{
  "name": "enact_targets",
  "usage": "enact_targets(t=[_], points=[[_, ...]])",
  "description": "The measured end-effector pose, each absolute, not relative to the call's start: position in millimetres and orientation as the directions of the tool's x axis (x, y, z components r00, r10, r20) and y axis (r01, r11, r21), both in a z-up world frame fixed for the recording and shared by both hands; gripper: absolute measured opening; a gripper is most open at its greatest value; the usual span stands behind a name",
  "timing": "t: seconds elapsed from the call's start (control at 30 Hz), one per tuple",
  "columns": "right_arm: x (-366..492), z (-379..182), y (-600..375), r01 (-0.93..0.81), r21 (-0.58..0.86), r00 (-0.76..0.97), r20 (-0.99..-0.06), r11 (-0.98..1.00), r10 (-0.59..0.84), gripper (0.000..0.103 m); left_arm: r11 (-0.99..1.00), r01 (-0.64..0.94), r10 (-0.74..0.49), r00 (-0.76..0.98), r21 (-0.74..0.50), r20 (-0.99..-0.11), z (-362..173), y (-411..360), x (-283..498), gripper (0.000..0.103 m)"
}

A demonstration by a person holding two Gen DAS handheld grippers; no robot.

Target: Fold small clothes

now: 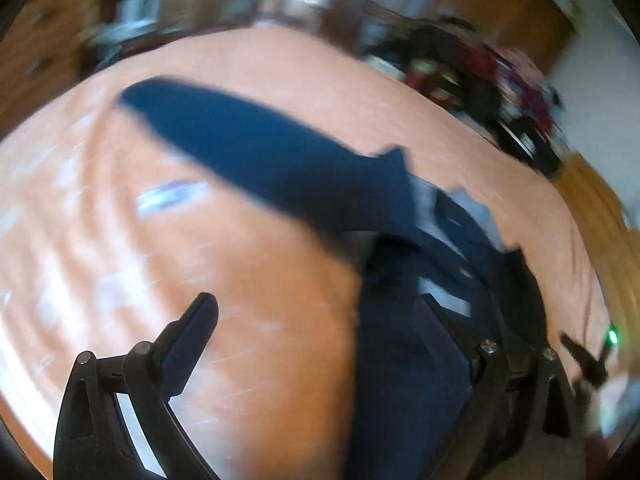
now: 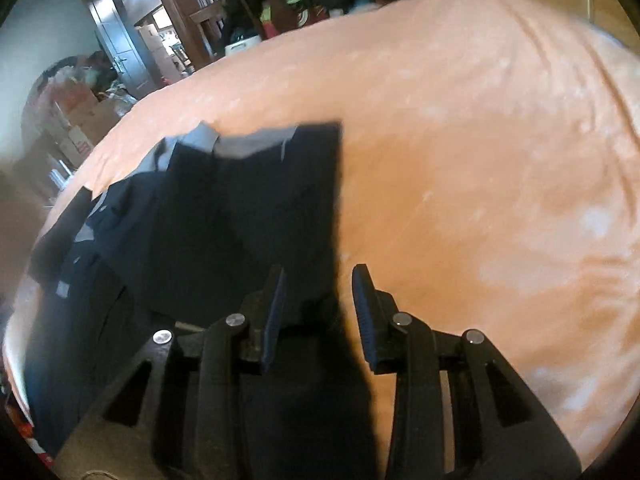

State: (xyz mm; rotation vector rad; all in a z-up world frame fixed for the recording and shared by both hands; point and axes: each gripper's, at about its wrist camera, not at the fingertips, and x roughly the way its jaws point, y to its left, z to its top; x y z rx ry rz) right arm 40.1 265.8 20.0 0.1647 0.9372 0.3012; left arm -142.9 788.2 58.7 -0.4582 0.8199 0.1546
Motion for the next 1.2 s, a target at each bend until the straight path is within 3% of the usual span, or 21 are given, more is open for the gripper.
enact_targets(t=[0.1,0.13,0.2,0.23,0.27,0.4,0.53,0.73,0.8,0.87,0.93,1.1,1.2], points=[[38,-4,261,-0.185,0.265,0.515,-0.794,0.946,0.323,0.034,0.920,-0.181,-0.146,0.665,-0.348,-0.732,58,749,-92,0.098],[41,-13,260,-0.179,0.288,0.496,-0.799,0.941,0.339,0.033,0.920,-0.157,-0.174,0.659,-0.359,-0.732,55,739,-75,0.093],[43,-20,252,-0.166,0.339,0.494,-0.784,0.926,0.376,0.031,0.907,-0.113,-0.247,0.637,-0.406,-0.730,45,724,-35,0.066],[44,-22,252,-0.166,0.348,0.492,-0.782,0.923,0.383,0.031,0.899,-0.113,-0.269,0.621,-0.423,-0.736,38,720,-18,0.048],[43,-21,253,-0.170,0.339,0.495,-0.783,0.925,0.377,0.031,0.897,-0.130,-0.270,0.593,-0.422,-0.759,27,715,4,0.043],[40,-24,254,-0.183,0.346,0.500,-0.773,0.920,0.390,0.033,0.910,-0.190,-0.222,0.527,-0.369,-0.820,0,701,63,0.044],[40,-34,252,-0.187,0.380,0.500,-0.757,0.906,0.420,0.034,0.883,-0.239,-0.228,0.533,-0.403,-0.815,-10,700,87,0.061],[43,-39,256,-0.193,0.385,0.501,-0.752,0.903,0.428,0.034,0.876,-0.283,-0.201,0.522,-0.391,-0.829,-24,697,108,0.060],[43,-39,256,-0.193,0.384,0.501,-0.752,0.903,0.428,0.035,0.881,-0.289,-0.176,0.532,-0.374,-0.828,-25,694,115,0.051],[43,-39,256,-0.193,0.385,0.501,-0.752,0.903,0.428,0.035,0.881,-0.271,-0.194,0.542,-0.388,-0.818,-28,690,121,0.017],[43,-39,255,-0.192,0.388,0.500,-0.751,0.901,0.430,0.035,0.877,-0.266,-0.197,0.561,-0.401,-0.804,-25,689,121,0.005],[42,-39,257,-0.199,0.385,0.500,-0.751,0.901,0.431,0.038,0.854,-0.254,-0.158,0.705,-0.454,-0.691,23,705,75,0.004],[42,-38,260,-0.209,0.372,0.500,-0.754,0.905,0.425,0.040,0.855,-0.310,-0.110,0.673,-0.414,-0.731,8,718,65,0.004]])
